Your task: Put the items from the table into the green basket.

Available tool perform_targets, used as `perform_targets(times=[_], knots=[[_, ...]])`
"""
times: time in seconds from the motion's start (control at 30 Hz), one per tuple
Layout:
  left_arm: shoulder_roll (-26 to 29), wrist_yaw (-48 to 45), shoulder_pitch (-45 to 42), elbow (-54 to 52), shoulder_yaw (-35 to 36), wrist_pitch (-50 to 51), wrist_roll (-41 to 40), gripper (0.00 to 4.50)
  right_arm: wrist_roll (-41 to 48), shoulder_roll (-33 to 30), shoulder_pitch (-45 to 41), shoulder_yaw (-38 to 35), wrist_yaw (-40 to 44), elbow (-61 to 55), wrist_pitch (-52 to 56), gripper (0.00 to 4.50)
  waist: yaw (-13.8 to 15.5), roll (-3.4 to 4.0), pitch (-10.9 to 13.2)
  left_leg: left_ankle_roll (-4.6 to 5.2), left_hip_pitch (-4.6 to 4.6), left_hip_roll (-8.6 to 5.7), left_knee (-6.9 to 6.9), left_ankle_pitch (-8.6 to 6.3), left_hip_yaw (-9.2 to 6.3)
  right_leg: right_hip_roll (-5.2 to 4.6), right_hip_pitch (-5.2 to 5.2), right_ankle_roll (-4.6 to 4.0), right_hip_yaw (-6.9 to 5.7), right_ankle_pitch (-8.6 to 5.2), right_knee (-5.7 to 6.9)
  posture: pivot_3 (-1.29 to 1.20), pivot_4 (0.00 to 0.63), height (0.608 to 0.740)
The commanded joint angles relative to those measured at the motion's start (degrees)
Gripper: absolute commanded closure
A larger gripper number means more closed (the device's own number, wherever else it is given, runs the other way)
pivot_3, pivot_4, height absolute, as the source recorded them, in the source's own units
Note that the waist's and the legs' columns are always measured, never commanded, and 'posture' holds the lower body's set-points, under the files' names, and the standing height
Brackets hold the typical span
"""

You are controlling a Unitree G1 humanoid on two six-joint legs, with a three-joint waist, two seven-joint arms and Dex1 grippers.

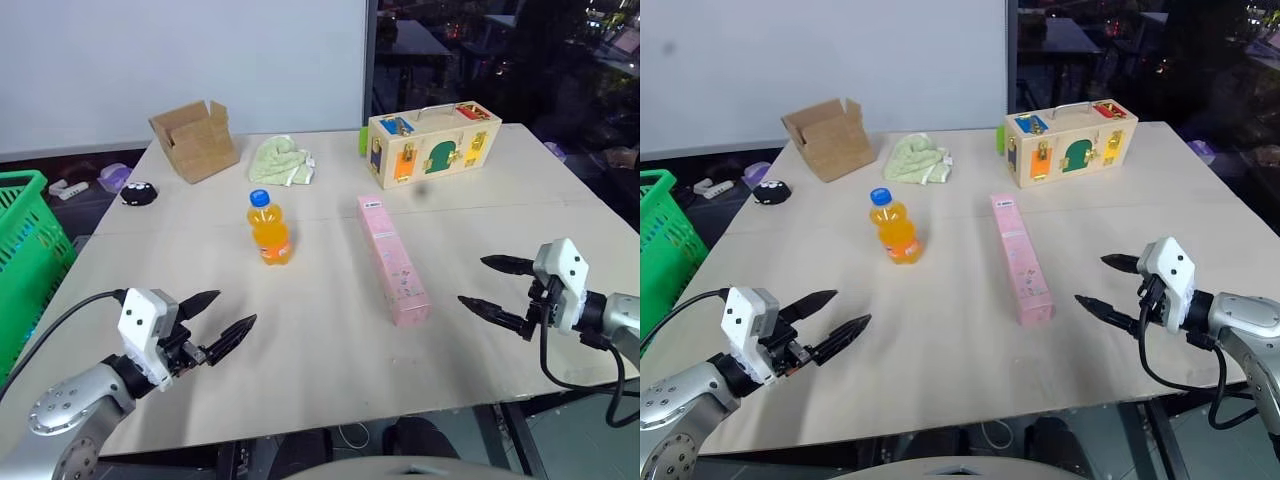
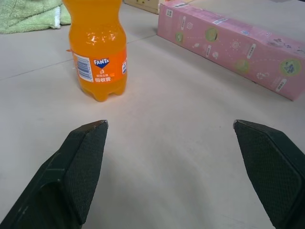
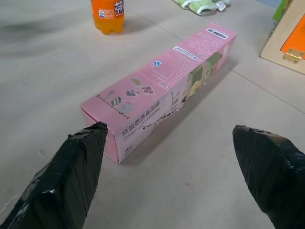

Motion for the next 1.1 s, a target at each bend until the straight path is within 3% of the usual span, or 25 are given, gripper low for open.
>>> perform_targets(times=[0.03, 0.3, 0.53, 0.93, 1.1], knots=[[0.42, -0.63, -1.04, -3.32, 0.86, -1.17, -0.95, 0.09, 1.27, 0.96, -3.14, 0.18, -3.07, -1.97, 2.72, 0.0, 0.01, 0.0, 0.0, 0.0, 0.0, 0.0, 0.0, 0.0, 0.0, 0.0, 0.0, 0.0, 0.0, 0.0, 0.0, 0.07, 0.0, 0.74], [1.93, -4.34, -4.6, -7.28, -1.37, -2.53, -2.33, 0.09, 4.0, 9.12, -20.85, 9.22, -18.0, -4.82, 23.06, 0.0, -0.34, -0.02, 0.04, -0.01, -0.02, 0.02, 0.07, 0.0, 0.06, 0.04, -0.06, -0.01, 0.14, 0.02, 0.11, 0.07, 0.0, 0.74], [2.64, -3.84, -6.42, -8.06, -3.53, -3.32, 0.04, 0.09, 0.54, 19.0, -34.38, 16.86, -28.82, 1.46, 37.34, 0.0, -0.29, -0.02, 0.03, 0.0, -0.12, 0.01, 0.06, 0.0, 0.06, 0.06, -0.15, -0.02, 0.15, 0.03, 0.11, 0.09, 0.0, 0.74], [0.91, 1.11, -5.3, -12.39, -5.97, -1.17, 0.87, 0.09, -5.79, 20.65, -39.23, 22.75, -31.17, 8.18, 40.13, 0.0, 1.13, 0.0, 0.04, 0.04, -0.13, 0.0, 0.06, -0.02, 0.04, 0.03, -0.15, -0.02, 0.12, 0.04, 0.11, 0.14, 0.0, 0.74], [0.75, 1.01, -4.54, -12.07, -6.45, -2.1, 1.37, 0.09, -7.58, 27.53, -40.82, 21.34, -35.73, 14.33, 43.65, 0.0, 0.91, 0.01, 0.03, 0.04, -0.08, 0.01, 0.06, -0.02, 0.11, 0.1, -0.15, -0.01, 0.14, 0.04, 0.15, 0.13, 0.0, 0.74]])
